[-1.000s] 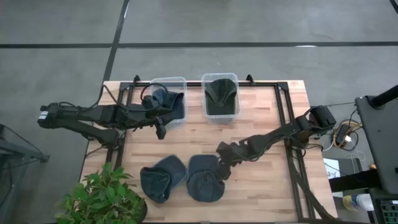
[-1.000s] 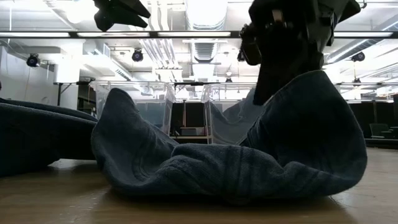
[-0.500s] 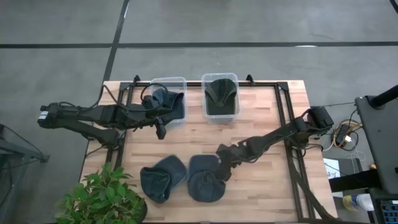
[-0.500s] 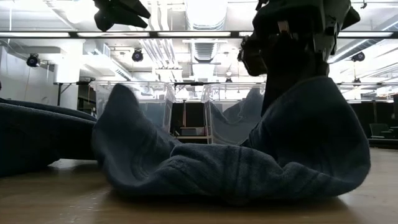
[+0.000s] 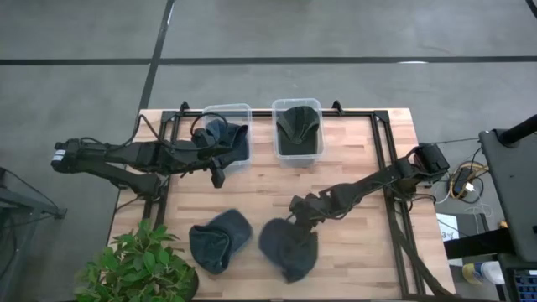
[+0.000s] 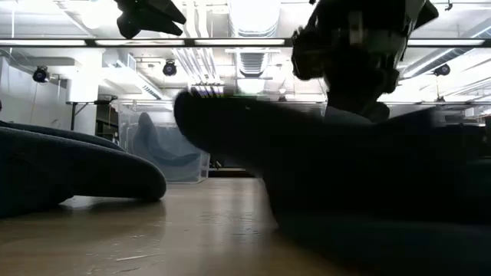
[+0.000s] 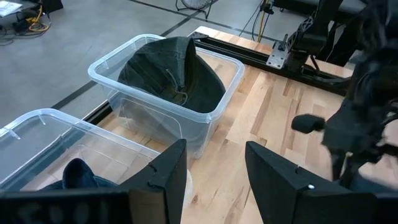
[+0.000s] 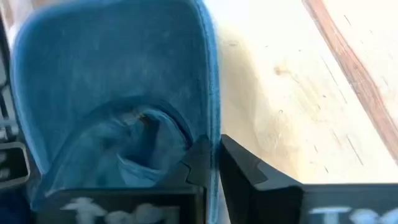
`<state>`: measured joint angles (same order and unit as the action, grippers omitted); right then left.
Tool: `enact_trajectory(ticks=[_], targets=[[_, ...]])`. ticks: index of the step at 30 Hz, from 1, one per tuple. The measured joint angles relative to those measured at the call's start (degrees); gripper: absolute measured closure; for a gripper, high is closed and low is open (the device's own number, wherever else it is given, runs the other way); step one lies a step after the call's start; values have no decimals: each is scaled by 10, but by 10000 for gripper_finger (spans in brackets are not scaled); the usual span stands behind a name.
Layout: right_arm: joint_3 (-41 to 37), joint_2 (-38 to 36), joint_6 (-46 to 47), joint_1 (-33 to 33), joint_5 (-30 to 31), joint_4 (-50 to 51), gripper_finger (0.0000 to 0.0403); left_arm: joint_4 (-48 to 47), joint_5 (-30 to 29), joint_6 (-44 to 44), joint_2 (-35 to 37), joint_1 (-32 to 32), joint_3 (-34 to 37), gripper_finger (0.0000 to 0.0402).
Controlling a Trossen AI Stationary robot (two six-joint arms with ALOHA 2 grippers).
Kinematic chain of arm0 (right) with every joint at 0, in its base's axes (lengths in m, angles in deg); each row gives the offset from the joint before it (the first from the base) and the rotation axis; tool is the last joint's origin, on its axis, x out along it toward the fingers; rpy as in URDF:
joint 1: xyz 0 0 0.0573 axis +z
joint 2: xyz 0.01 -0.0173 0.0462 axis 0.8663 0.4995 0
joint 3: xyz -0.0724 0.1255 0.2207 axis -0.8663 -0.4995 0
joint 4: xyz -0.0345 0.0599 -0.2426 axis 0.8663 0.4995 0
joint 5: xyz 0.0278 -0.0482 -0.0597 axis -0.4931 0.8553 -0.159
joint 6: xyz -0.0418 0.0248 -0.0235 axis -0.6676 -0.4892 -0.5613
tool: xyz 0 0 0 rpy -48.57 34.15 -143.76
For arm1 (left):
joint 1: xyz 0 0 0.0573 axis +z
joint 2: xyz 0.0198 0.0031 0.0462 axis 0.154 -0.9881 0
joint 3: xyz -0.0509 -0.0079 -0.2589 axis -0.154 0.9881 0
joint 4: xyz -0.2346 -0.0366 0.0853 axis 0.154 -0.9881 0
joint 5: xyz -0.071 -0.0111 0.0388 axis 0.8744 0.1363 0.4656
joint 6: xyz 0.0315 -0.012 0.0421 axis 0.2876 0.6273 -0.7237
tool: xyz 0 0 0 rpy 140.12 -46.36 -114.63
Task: Pick & Place hat
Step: Put the right blue cap into the left transparent bin
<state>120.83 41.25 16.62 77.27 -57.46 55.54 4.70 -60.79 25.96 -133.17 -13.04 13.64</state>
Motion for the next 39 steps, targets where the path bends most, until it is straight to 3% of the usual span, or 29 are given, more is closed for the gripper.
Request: enact_trajectory(ticks=[9,18,28,39], targets=[[131,-1,-69,3,43,219,389,0,16,1,-11,0,0,246],[305,-1,-156,17,144,403,390,3,137,14,-41,0,0,246],[423,-1,-221,15,230,513,390,101,192,61,-71,0,0,246],[446,0,-265,-9,239,521,390,139,217,76,-144,0,0,246]])
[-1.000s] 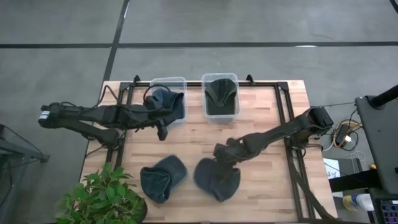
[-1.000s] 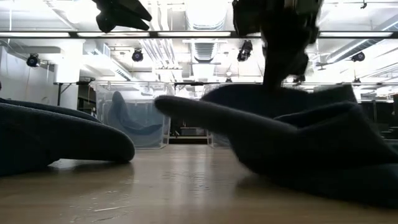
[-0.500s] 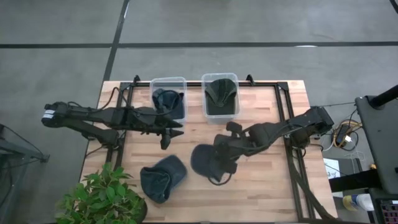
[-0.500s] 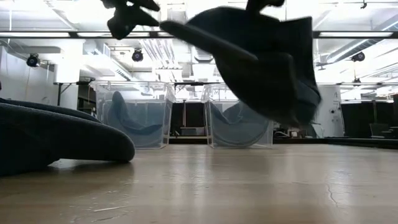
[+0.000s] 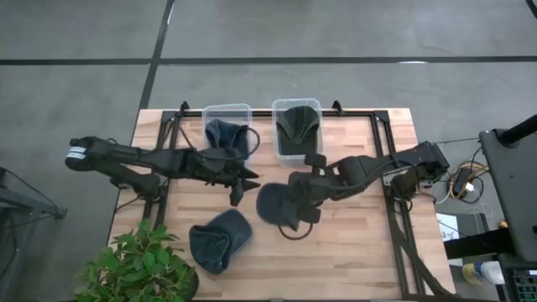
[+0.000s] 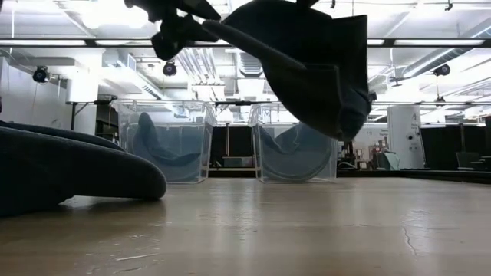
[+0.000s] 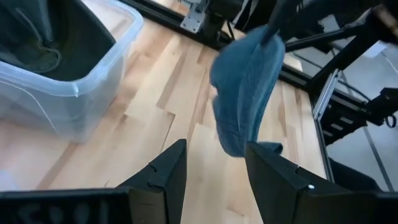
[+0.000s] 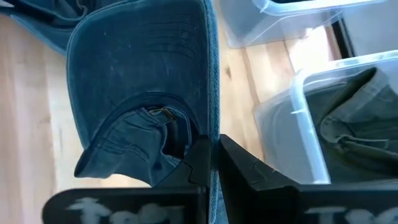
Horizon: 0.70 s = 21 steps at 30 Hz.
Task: Pick & Place hat
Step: Put the right blue cap into the left transparent bin
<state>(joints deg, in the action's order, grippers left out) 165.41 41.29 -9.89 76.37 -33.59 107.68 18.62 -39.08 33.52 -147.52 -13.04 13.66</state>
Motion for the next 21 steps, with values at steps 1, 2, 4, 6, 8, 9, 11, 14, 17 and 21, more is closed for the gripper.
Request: enact_trajectory(ticks=[1,2,4,6,8,9,11,14,17,21], targets=[[1,0,-5,-2,1,0,390,4,0,0,-5,0,0,246],[1,0,-9,-5,1,0,390,11,0,0,-9,0,0,246],[0,0,-17,-11,0,2,390,22,1,-1,-15,0,0,246],[0,0,-33,-16,-2,4,390,31,2,-1,-20,0,0,246],[0,0,-50,-18,-1,4,390,31,1,-2,-23,0,-2,246],[0,0,-52,-18,3,1,390,34,2,-1,-25,0,-4,246],[1,0,-47,-19,17,8,390,36,2,2,-24,0,-6,246],[1,0,-44,-22,22,41,390,36,3,3,-17,0,-7,246],[1,0,-44,-23,25,47,390,40,3,3,-12,0,-7,246],[1,0,-46,-23,25,35,390,42,3,3,-15,0,-7,246]])
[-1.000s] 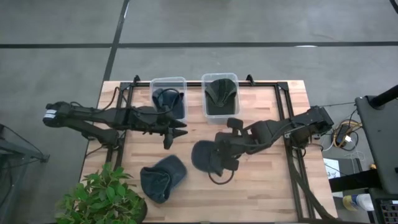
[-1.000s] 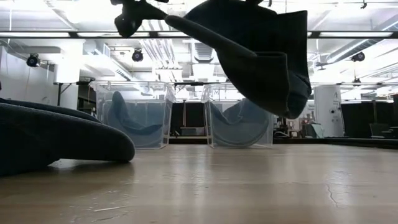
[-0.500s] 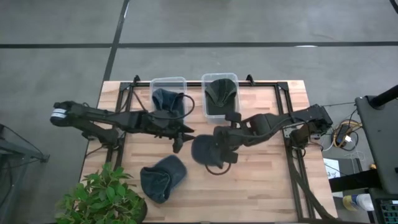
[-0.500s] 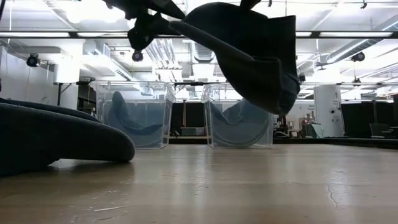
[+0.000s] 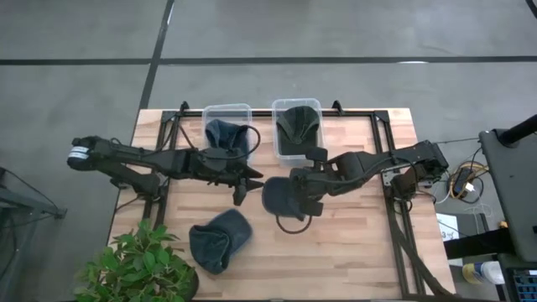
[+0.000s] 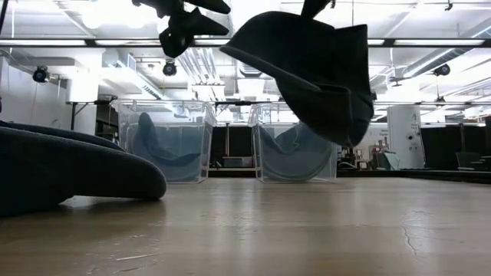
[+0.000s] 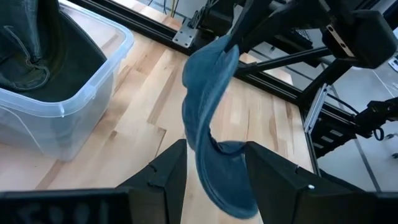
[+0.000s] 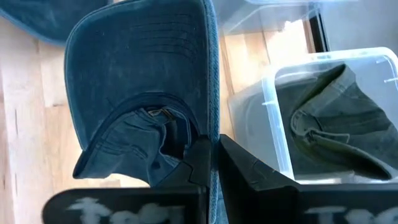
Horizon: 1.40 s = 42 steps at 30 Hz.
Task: Pick & Place hat
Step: Put the right blue cap into the left transparent bin
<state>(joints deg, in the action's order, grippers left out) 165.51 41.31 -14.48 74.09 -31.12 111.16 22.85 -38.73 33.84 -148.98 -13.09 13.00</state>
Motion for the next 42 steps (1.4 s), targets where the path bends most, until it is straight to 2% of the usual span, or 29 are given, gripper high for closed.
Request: enact_trajectory(ticks=[14,18,23,30,34,39,42], targets=[[1,0,-35,-1,0,-42,390,22,-16,-7,-40,0,2,253],[1,0,-39,-1,0,-49,390,36,-20,-21,-43,0,3,291],[1,0,-40,-1,1,-53,390,49,-24,-30,-43,0,4,384],[1,0,-27,-1,48,-56,388,53,-63,-39,-35,-1,4,395],[1,-2,-10,-1,81,-57,363,51,-95,-63,-18,-1,5,396],[1,-17,13,1,123,-56,306,53,-180,-90,9,-3,6,397],[1,-30,14,8,152,-58,276,61,-194,-118,23,-3,7,397]])
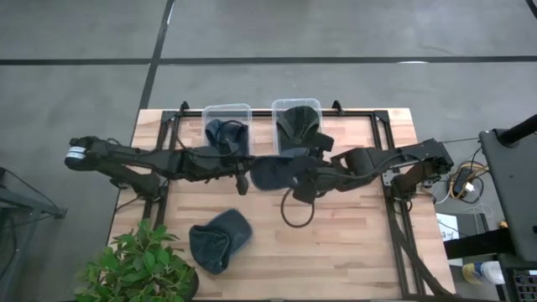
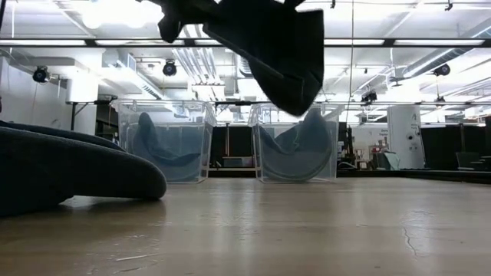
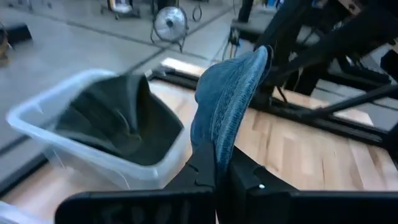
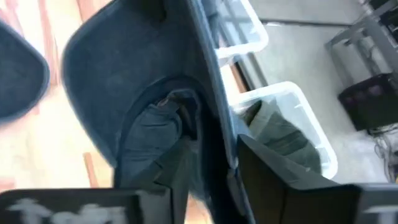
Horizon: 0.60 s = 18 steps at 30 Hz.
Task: Pick & Place hat
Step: Put the right blue cap into the left transparent bin
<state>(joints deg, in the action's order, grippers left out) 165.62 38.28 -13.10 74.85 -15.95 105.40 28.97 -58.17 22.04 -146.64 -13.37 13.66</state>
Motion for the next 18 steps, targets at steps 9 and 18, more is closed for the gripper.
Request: enact_trajectory(ticks=[9,18], targets=[[0,-59,45,24,14,-62,231,113,-23,-96,61,-1,1,397],[-1,-116,34,57,17,-187,238,279,-43,-175,116,0,0,397]])
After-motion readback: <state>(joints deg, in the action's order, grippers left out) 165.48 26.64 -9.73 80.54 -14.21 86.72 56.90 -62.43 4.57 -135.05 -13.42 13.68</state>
